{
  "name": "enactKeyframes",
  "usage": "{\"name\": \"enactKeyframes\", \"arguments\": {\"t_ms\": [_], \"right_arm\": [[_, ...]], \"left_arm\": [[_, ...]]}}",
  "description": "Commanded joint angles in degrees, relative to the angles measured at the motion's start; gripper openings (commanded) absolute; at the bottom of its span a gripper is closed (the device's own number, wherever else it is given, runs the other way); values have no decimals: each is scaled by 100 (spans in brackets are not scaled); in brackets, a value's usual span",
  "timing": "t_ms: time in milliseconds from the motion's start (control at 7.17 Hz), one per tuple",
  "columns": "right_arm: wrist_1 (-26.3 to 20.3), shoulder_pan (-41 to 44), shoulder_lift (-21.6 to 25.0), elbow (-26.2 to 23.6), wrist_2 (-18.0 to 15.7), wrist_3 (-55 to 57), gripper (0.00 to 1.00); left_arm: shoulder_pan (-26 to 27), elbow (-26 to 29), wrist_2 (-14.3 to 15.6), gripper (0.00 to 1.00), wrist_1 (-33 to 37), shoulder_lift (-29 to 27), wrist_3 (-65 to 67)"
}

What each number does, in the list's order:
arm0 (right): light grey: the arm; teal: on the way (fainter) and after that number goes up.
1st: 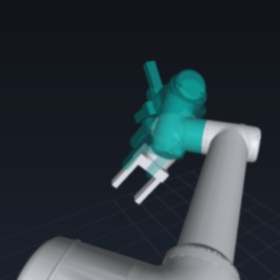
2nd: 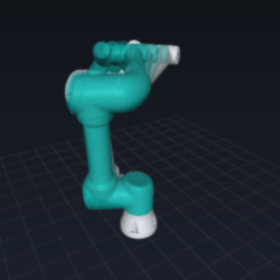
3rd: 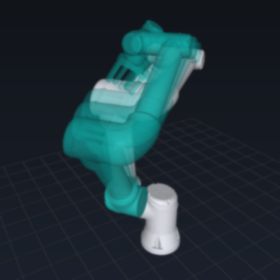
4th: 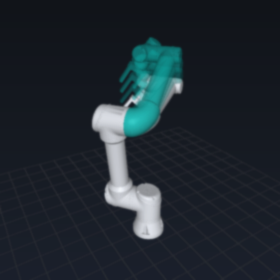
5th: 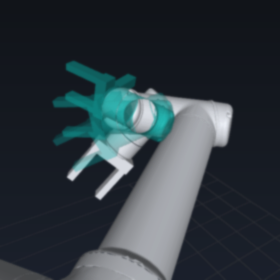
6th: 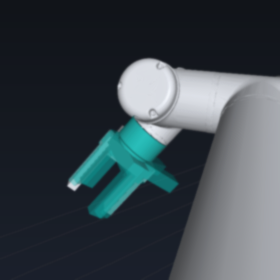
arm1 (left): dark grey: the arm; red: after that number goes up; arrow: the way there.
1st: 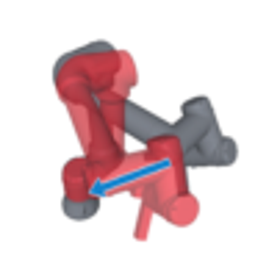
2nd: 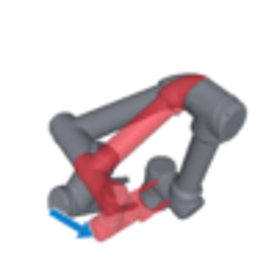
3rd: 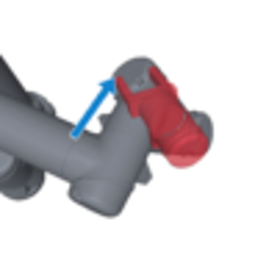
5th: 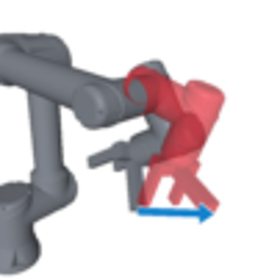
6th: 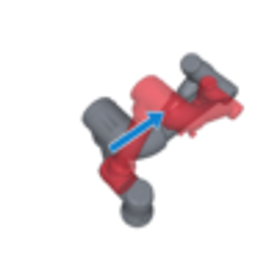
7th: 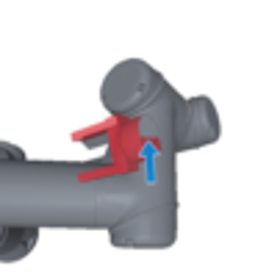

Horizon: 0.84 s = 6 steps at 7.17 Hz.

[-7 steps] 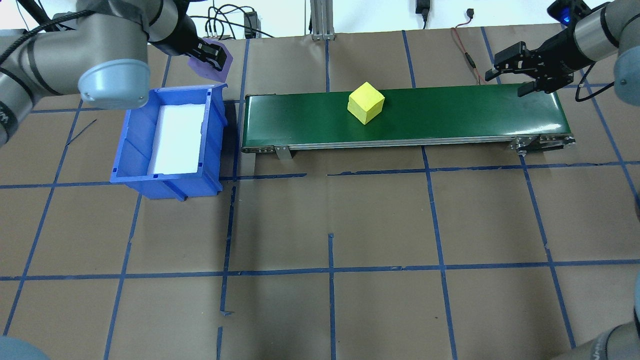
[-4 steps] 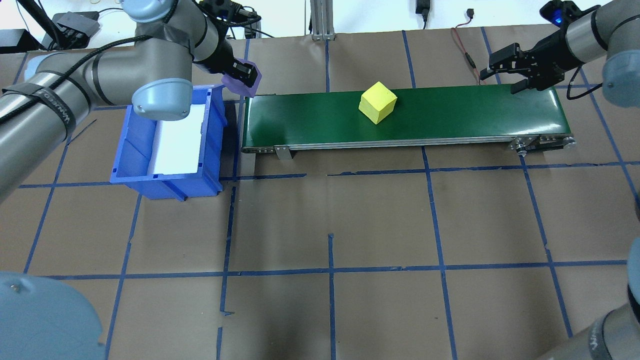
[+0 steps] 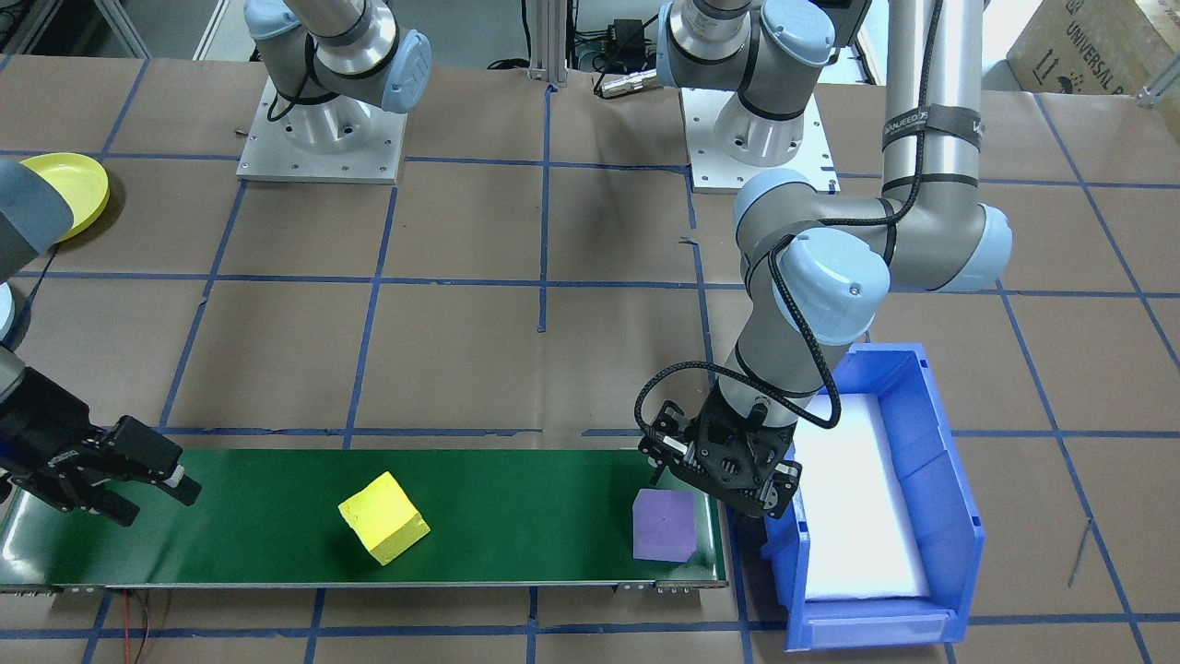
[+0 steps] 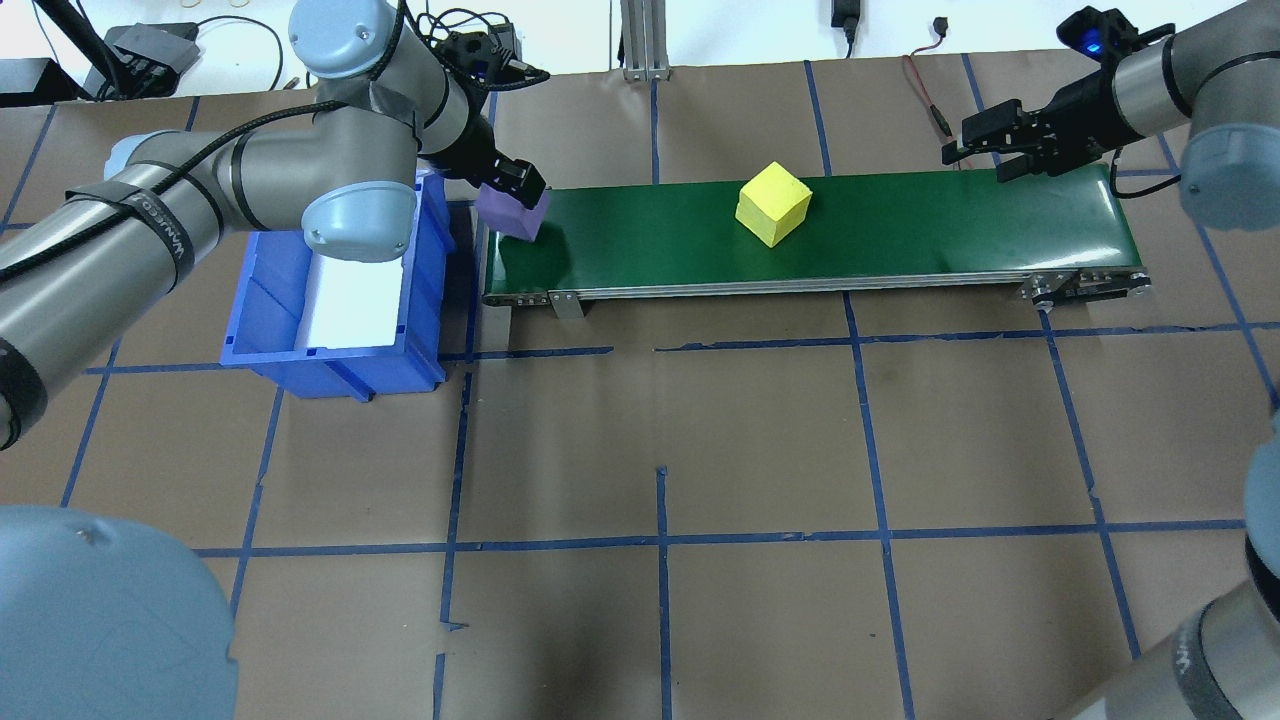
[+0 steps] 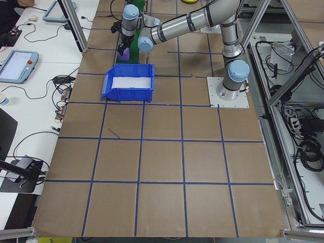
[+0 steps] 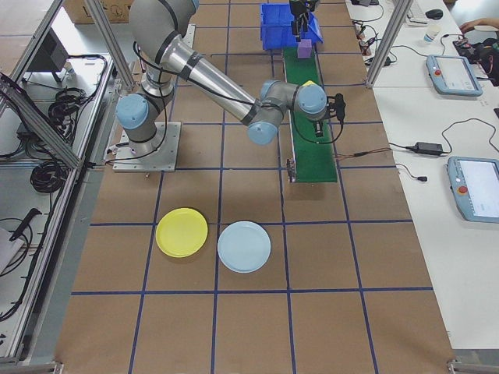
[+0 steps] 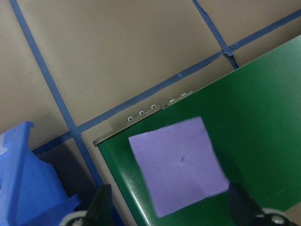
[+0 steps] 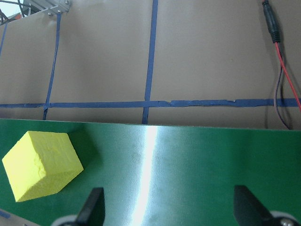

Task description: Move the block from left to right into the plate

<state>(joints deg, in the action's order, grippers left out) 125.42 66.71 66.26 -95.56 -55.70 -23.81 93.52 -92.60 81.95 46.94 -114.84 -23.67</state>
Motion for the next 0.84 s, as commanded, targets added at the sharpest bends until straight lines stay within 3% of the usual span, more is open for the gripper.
{"name": "enactKeyframes", "arguments": {"t_ms": [0, 139, 418, 697], "right_arm": [[-532, 0, -69, 229, -124, -27, 95], [-1102, 0, -78, 474, -221, -1, 95], [-1642, 0, -209, 844, -318, 43, 95], [-1960, 35, -263, 951, -441, 79, 95]], "left_arm": [[-9, -21, 101, 100, 87, 528, -41], [-18, 13, 424, 100, 923, 1090, -50], [-237, 92, 1118, 100, 2487, 1874, -42], [-387, 100, 1113, 100, 3660, 2158, 429]]}}
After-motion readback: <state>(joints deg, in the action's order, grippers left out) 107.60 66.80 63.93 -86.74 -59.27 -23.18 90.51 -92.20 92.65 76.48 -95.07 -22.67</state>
